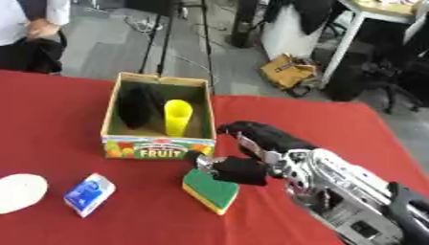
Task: Pick up objects on the table and place them in the box.
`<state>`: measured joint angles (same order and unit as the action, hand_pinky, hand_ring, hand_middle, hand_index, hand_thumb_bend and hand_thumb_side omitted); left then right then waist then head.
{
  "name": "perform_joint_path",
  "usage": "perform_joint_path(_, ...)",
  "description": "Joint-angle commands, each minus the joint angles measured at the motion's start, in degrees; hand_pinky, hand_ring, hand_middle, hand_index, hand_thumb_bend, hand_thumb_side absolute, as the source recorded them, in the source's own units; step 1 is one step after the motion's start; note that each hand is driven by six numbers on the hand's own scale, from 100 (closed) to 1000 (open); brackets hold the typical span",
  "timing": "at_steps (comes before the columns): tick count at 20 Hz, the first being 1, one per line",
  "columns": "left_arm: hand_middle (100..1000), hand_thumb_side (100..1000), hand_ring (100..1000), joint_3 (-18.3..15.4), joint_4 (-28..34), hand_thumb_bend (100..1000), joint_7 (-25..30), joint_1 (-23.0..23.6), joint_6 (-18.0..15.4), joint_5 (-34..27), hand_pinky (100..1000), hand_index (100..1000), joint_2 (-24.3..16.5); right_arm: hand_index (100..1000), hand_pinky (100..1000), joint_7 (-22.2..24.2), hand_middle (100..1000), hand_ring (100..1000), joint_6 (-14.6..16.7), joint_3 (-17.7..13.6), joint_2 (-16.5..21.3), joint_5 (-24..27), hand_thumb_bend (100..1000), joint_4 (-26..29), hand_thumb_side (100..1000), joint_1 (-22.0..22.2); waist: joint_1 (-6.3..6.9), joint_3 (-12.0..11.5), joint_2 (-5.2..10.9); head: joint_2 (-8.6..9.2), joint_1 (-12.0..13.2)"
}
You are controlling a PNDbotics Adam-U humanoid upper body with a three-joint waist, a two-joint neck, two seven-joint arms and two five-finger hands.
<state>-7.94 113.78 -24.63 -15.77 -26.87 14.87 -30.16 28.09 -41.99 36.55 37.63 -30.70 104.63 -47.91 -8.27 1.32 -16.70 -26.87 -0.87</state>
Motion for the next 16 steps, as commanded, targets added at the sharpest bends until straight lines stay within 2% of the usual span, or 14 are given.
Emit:
perform_joint_path(1, 949, 1000, 1000, -0.4, 0.8, 100, 0.1, -0.5, 0.0, 0.0, 1000, 977, -0.5, 1000, 959, 9.6, 949, 1000, -9.0, 0.2, 0.2, -1.2, 500, -1.8, 1000, -0.6, 0.5, -0.2, 0.69, -0.02, -0.4)
perform_joint_path(16, 946, 1000, 1000, -0.4, 0.8, 100, 0.5, -0.8, -0.2, -0.2, 1000, 971, -0.3, 1000, 960, 7.3, 950, 1000, -5.4, 1.3, -3.6, -1.7, 515, -9.5, 1000, -0.1, 0.67, -0.9, 0.26, 0.28, -0.9)
